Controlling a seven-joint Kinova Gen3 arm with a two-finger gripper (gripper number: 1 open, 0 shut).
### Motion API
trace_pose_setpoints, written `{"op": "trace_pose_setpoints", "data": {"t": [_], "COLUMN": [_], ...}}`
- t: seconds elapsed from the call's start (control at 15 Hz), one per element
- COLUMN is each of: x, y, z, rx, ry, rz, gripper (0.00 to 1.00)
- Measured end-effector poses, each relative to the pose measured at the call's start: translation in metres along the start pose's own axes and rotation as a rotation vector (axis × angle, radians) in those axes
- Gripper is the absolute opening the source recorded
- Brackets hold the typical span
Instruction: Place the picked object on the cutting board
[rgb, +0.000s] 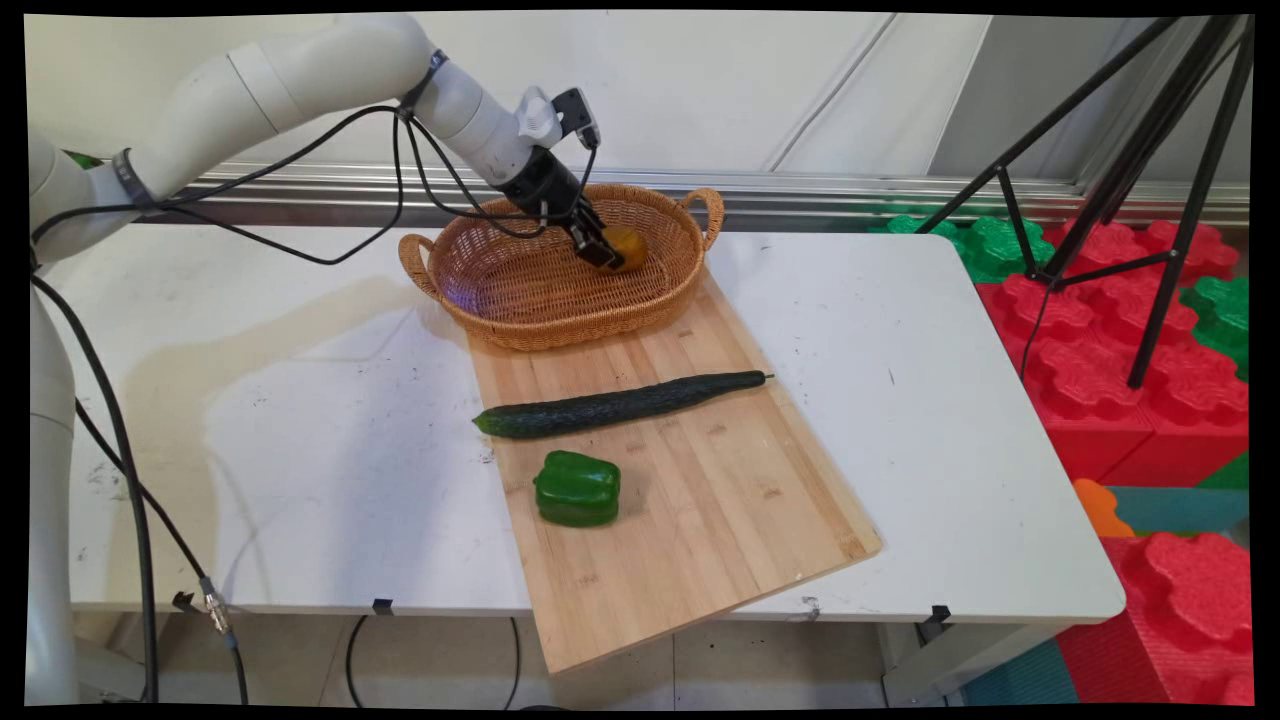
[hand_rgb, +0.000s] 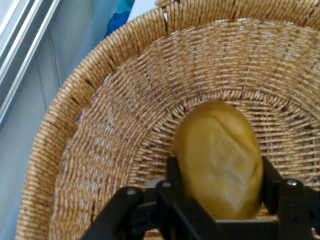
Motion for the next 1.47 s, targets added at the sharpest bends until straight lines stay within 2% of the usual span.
{"op": "trace_pose_setpoints", "data": {"t": [0.33,0.87,1.2,1.47], "x": [-0.002,-0.005,-0.007,-0.007], "y": [0.001,0.018,0.043,0.067], "z": [-0.014,-0.061,-0.109,-0.144], "rx": [0.005,0.011,-0.001,-0.030], "ry": [0.012,0.062,0.105,0.134], "rz": [-0.023,-0.063,-0.052,-0.017], "gripper": [0.00,0.00,0.00,0.00]}}
